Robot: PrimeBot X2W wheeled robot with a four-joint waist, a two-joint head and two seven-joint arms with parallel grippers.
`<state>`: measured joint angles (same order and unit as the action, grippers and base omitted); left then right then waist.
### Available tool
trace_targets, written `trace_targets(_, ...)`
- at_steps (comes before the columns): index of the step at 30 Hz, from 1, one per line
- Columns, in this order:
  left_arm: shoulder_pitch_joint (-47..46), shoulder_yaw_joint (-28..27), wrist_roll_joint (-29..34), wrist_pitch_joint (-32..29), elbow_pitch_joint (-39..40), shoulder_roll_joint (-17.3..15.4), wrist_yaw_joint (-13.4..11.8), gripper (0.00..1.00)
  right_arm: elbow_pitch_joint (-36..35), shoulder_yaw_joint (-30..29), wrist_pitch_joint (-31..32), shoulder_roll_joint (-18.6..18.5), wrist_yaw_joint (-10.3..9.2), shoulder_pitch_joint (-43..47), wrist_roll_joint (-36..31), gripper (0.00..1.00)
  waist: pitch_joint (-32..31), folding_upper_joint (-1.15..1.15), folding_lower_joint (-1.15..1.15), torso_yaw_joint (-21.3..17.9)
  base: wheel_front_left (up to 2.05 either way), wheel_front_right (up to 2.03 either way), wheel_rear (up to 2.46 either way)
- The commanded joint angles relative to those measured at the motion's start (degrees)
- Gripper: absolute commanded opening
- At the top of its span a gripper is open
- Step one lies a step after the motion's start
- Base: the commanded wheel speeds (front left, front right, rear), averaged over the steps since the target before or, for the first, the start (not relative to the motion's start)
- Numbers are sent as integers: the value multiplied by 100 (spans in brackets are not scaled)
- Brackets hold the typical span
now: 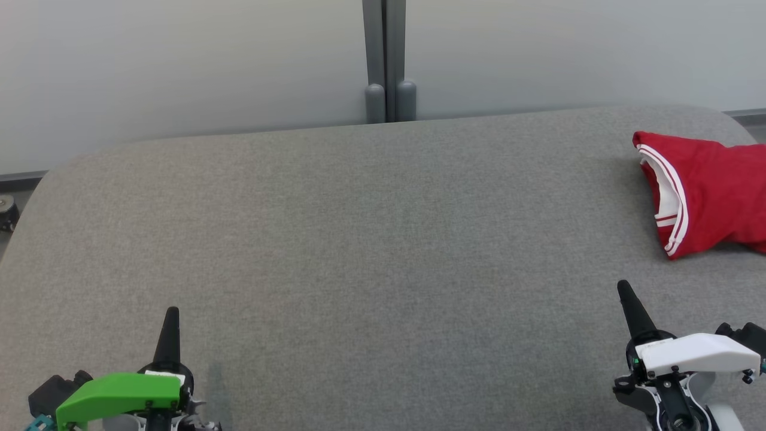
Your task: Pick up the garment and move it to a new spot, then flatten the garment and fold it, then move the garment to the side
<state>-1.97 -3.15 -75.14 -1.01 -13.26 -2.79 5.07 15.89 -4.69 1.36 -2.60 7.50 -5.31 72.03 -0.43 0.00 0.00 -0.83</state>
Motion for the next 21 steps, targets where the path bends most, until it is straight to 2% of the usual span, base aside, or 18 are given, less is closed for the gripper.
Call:
trace_targets(1,-164,-34,-121,-31,55,-52,38,0,-69,-24,37,-32,0,-93,140,0,1,0,0,2,0,0,0)
trace_targets(21,-320,-179,-944,-285,70,-57,69,0,-107,-119,287,-38,0,-148,1083,0,17,0,0,38,0,0,0)
